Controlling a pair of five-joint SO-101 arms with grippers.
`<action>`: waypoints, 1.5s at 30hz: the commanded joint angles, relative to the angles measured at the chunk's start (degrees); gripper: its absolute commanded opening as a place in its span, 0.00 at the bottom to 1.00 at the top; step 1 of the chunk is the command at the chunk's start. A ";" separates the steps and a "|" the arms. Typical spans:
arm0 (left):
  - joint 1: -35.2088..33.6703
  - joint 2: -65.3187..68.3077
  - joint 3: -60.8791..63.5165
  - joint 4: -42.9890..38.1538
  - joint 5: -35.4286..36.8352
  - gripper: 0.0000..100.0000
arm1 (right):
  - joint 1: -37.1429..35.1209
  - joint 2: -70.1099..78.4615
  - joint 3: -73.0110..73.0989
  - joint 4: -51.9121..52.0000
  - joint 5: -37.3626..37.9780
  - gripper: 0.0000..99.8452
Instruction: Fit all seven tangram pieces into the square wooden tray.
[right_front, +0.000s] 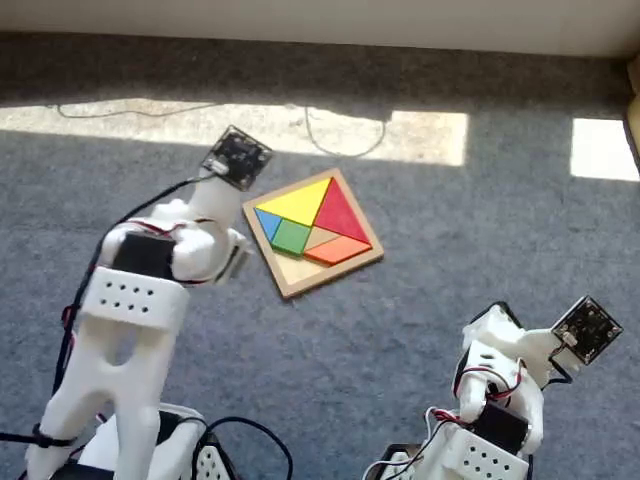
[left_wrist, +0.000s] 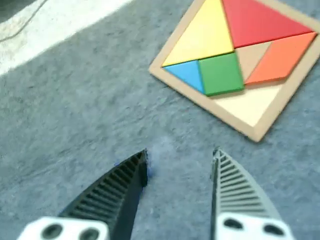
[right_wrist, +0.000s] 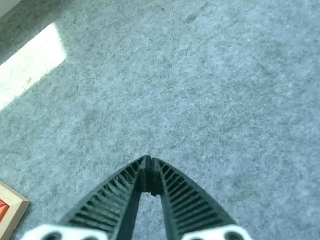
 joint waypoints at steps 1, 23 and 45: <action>-8.04 3.38 -0.57 0.44 -8.62 0.24 | -0.66 -0.66 6.55 -1.36 0.70 0.01; -20.09 33.10 -5.93 -13.19 -34.02 0.31 | -0.66 -0.66 6.55 -1.36 0.70 0.01; -17.54 46.55 -11.12 -15.38 -34.20 0.18 | -0.66 -0.66 6.55 -1.36 0.70 0.01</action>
